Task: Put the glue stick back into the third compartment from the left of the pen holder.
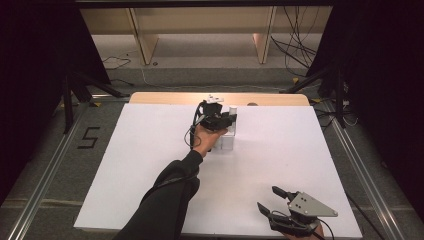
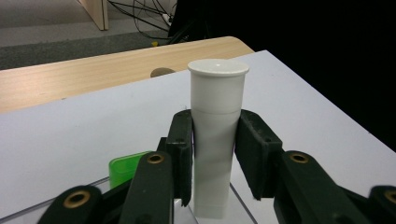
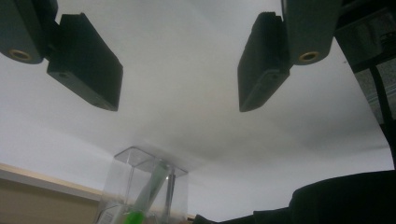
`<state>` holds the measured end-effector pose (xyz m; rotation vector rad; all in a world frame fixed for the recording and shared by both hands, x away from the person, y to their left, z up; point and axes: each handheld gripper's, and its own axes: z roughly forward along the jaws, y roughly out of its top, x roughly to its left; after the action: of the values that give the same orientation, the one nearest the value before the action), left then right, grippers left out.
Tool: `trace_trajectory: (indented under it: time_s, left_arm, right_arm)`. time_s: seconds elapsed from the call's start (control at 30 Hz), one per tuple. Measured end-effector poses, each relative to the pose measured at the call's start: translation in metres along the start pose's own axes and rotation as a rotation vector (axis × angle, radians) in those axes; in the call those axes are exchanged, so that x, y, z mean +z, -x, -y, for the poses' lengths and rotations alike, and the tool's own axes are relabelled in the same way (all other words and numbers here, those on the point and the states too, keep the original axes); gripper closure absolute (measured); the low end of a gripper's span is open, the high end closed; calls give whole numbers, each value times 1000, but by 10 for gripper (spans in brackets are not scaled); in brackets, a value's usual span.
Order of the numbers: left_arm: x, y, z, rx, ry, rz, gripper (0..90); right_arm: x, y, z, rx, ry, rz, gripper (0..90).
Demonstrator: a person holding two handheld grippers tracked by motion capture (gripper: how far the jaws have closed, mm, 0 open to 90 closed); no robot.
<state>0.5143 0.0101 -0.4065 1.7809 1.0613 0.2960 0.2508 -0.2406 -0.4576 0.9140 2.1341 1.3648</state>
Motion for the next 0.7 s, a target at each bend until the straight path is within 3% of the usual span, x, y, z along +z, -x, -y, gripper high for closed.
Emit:
trace_trajectory:
  time_s: [0.1, 0.27, 0.7]
  left_arm:
    - [-3, 0, -1, -3, 7, -1, 647]
    - [-15, 2, -8, -12, 22, -26, 509]
    - [-41, 2, -10, -17, -9, 38, 349]
  right_arm:
    - [-1, 0, 0, 4, 5, -2, 320]
    - [-1, 0, 0, 2, 2, 3, 320]
    - [-1, 0, 0, 2, 2, 6, 320]
